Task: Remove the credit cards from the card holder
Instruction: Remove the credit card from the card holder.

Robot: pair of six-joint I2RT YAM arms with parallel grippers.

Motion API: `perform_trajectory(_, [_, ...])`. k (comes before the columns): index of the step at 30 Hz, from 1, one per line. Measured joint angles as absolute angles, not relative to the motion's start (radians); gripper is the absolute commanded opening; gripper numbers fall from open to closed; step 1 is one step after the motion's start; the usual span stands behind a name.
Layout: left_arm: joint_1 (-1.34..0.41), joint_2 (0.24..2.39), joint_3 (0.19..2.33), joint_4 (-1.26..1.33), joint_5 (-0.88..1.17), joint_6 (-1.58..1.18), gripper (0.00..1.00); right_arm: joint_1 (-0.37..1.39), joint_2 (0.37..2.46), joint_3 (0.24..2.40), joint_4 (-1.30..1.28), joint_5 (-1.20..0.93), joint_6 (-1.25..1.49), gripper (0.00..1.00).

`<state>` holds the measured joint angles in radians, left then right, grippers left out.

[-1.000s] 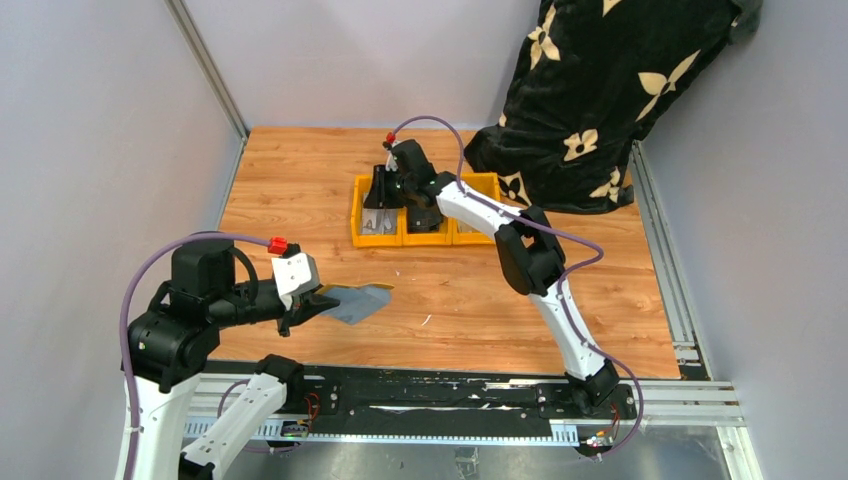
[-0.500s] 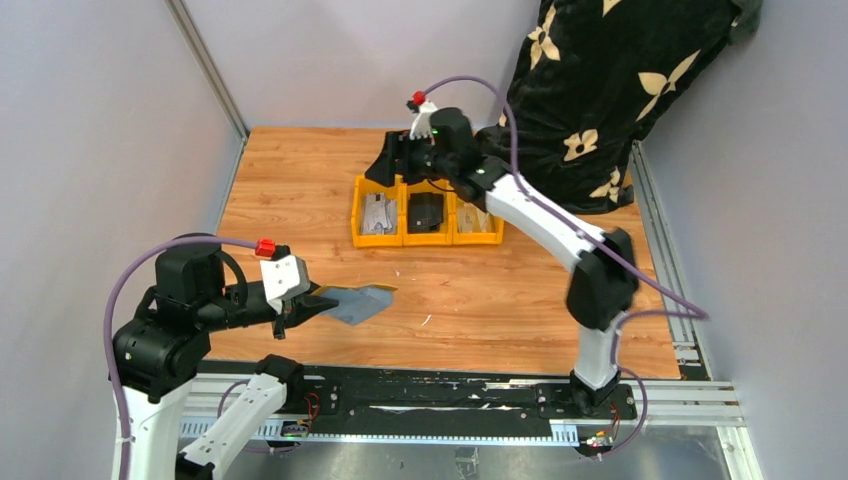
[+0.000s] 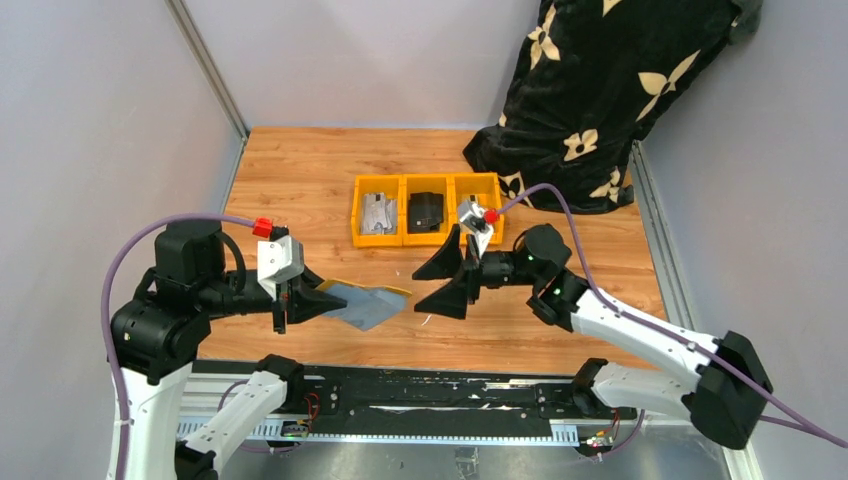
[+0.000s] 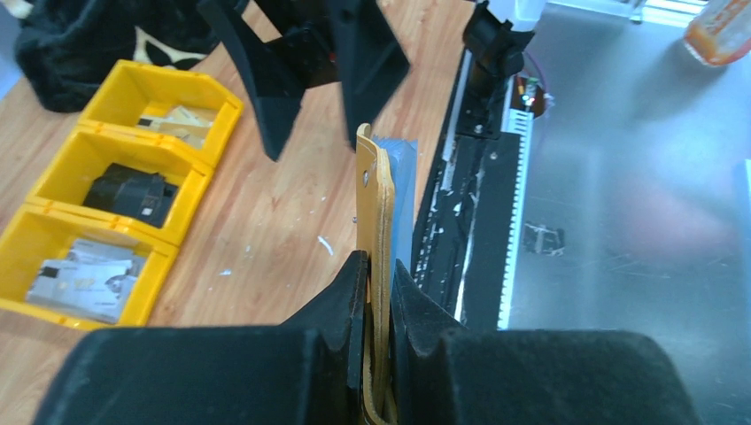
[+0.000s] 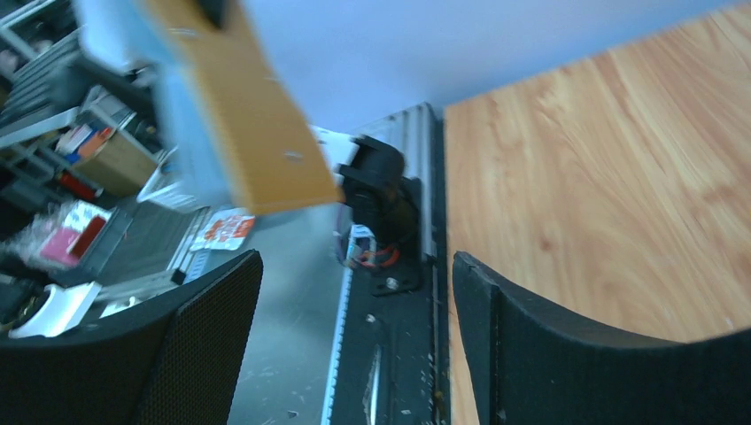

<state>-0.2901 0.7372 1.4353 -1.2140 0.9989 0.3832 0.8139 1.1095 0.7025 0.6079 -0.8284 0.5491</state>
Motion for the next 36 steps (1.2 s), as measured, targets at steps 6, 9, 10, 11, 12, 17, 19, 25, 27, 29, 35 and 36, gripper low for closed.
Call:
perform_trajectory(6, [-0.290, 0.775, 1.444, -1.214, 1.065, 0.326, 0.00, 0.946, 0.987, 0.719, 0.656, -0.820, 0.485, 0.72])
perform_trajectory(9, [-0.290, 0.806, 1.444, -1.214, 1.109, 0.291, 0.00, 0.992, 0.979, 0.739, 0.645, -0.797, 0.448, 0.62])
perform_trajectory(10, [-0.290, 0.815, 1.444, -1.214, 1.122, 0.280, 0.00, 1.001, 0.979, 0.742, 0.635, -0.788, 0.437, 0.59])
perform_trajectory(11, [-0.290, 0.826, 1.444, -1.214, 1.134, 0.271, 0.00, 1.010, 0.979, 0.743, 0.624, -0.778, 0.425, 0.56])
perform_trajectory(12, [-0.290, 0.838, 1.444, -1.214, 1.147, 0.259, 0.00, 1.017, 0.979, 0.744, 0.611, -0.768, 0.416, 0.53])
perform_trajectory(17, [-0.290, 0.879, 1.456, -1.213, 1.183, 0.222, 0.00, 1.056, 0.976, 0.762, 0.524, -0.728, 0.366, 0.45])
perform_trajectory(19, [-0.290, 0.885, 1.459, -1.213, 1.190, 0.212, 0.00, 1.070, 0.971, 0.774, 0.498, -0.722, 0.349, 0.44])
perform_trajectory(25, [-0.290, 0.888, 1.470, -1.214, 1.202, 0.191, 0.00, 1.102, 0.958, 0.790, 0.452, -0.714, 0.312, 0.42])
perform_trajectory(27, [-0.290, 0.888, 1.477, -1.213, 1.204, 0.186, 0.00, 1.113, 0.958, 0.796, 0.435, -0.710, 0.297, 0.41])
perform_trajectory(29, [-0.290, 0.888, 1.480, -1.214, 1.205, 0.180, 0.00, 1.124, 0.958, 0.800, 0.416, -0.704, 0.285, 0.40])
perform_trajectory(35, [-0.290, 0.888, 1.483, -1.213, 1.205, 0.171, 0.00, 1.132, 0.958, 0.809, 0.377, -0.661, 0.260, 0.32])
perform_trajectory(36, [-0.290, 0.888, 1.484, -1.213, 1.205, 0.170, 0.00, 1.132, 0.958, 0.810, 0.373, -0.652, 0.257, 0.30])
